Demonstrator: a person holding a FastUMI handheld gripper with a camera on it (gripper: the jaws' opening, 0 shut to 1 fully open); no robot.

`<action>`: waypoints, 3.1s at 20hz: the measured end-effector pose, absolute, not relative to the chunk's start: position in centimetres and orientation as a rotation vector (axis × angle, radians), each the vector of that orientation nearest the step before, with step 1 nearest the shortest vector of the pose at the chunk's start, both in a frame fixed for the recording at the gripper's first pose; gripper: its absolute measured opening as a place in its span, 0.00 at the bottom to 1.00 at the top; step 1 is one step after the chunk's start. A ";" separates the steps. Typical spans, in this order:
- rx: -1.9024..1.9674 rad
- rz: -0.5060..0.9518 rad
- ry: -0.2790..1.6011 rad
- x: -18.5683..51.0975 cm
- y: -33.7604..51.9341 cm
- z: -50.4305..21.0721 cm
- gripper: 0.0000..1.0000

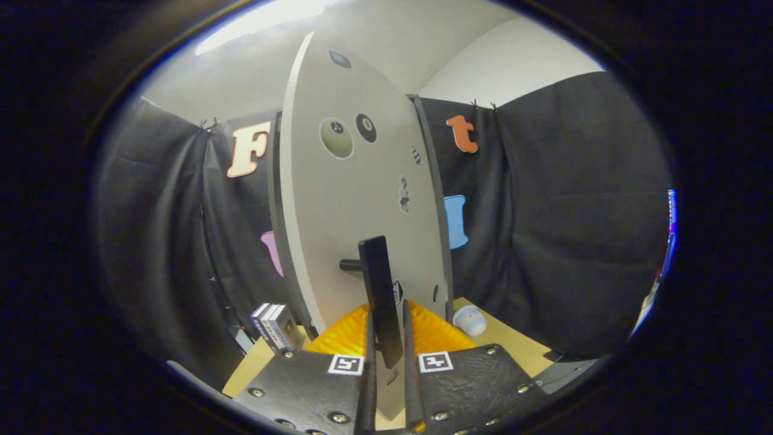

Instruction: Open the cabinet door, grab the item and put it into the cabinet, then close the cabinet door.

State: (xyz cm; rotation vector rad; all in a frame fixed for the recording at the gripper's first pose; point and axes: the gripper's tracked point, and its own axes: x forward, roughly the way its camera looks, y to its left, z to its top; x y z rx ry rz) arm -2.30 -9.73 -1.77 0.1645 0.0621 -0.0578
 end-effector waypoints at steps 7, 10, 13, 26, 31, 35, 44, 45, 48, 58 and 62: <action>0.151 -0.110 0.068 -3.4 -17.8 -1.6 0.18; 0.200 -0.104 0.087 -3.4 -21.3 -2.2 0.09; 0.209 -0.045 0.099 -2.5 -23.3 -2.2 0.10; 0.215 0.126 0.086 -1.2 -28.4 -2.2 0.10; 0.207 0.140 0.073 -1.2 -28.4 -2.0 0.10; 0.164 0.098 0.073 -1.5 -28.8 -1.9 0.10; 0.297 0.101 -0.029 -9.1 -25.0 2.3 0.10; 0.298 0.121 -0.024 -9.6 -23.4 2.1 0.10; 0.248 0.158 0.048 -10.0 -18.3 -0.6 0.09; 0.185 0.298 0.200 -7.1 0.7 -14.0 0.91; 0.160 0.282 0.309 -3.9 4.0 -24.3 0.92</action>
